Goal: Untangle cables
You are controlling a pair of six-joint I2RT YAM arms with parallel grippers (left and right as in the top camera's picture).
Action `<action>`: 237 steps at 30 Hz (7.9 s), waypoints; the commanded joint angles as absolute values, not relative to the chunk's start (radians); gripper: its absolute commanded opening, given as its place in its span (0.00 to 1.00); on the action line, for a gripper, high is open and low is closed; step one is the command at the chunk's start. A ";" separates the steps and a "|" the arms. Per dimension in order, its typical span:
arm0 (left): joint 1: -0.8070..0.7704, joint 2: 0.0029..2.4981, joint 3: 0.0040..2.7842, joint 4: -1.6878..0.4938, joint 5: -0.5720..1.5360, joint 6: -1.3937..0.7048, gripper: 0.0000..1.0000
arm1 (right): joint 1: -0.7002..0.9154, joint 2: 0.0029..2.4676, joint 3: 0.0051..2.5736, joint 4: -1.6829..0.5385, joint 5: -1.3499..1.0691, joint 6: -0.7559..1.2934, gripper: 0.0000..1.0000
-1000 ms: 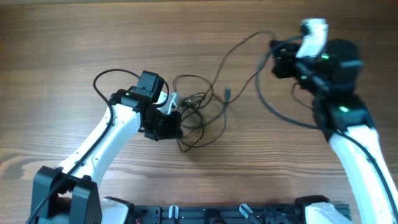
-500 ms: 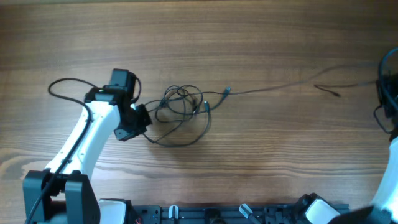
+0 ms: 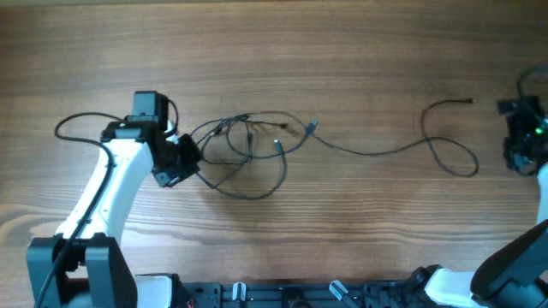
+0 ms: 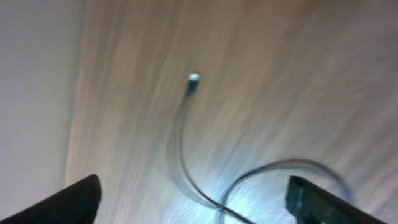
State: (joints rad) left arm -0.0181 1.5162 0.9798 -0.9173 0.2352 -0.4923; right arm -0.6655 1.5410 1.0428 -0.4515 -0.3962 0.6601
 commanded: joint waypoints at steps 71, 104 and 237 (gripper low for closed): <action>-0.190 1.502 0.980 -0.898 0.262 -0.502 0.04 | -0.749 1.502 1.032 -0.439 -0.135 0.632 0.66; -0.502 1.502 0.980 -0.754 0.477 -0.283 0.05 | 0.335 1.579 1.032 -0.334 -0.350 0.767 0.91; -0.534 1.502 0.980 -0.837 0.110 -0.437 0.29 | 0.099 1.778 1.608 -1.080 -0.355 0.160 0.86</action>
